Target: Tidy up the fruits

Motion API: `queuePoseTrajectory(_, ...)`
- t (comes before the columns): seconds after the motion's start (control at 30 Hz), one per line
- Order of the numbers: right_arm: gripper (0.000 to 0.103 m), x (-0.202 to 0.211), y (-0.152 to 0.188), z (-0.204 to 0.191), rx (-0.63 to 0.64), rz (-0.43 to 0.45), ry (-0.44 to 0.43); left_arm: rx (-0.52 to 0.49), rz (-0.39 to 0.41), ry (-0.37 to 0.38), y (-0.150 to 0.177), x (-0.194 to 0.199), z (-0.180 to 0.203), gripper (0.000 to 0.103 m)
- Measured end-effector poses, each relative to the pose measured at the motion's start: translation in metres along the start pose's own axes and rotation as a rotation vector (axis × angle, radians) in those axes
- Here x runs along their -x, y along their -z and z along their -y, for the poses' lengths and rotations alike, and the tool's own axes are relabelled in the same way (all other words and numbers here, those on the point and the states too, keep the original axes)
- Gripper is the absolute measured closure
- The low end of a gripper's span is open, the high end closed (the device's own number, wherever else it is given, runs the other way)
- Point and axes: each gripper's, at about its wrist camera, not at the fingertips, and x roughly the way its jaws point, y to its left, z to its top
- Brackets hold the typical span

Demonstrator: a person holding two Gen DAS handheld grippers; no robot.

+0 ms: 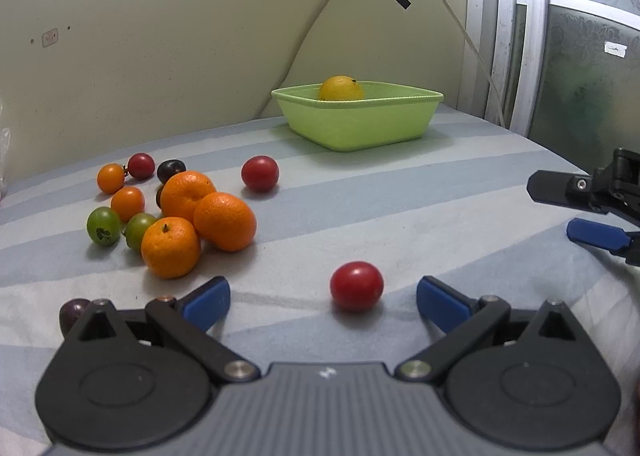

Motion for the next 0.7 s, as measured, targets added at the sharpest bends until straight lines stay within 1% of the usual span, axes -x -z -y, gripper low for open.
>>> queuePoseTrajectory(0.17, 0.011, -0.001, 0.0, -0.002, 0.007, -0.005, 0.003, 0.002, 0.0, -0.001, 0.0, 0.0, 0.0, 0.0)
queuePoseTrajectory(0.37, 0.009, -0.004, 0.001, -0.012, 0.064, -0.013, 0.045, 0.003, 0.0, -0.003, 0.0, 0.001, 0.001, 0.0)
queuePoseTrajectory(0.7, 0.009, -0.005, 0.003, -0.013, 0.093, -0.013, 0.066, 0.006, 0.001, -0.006, 0.001, 0.0, 0.001, 0.0)
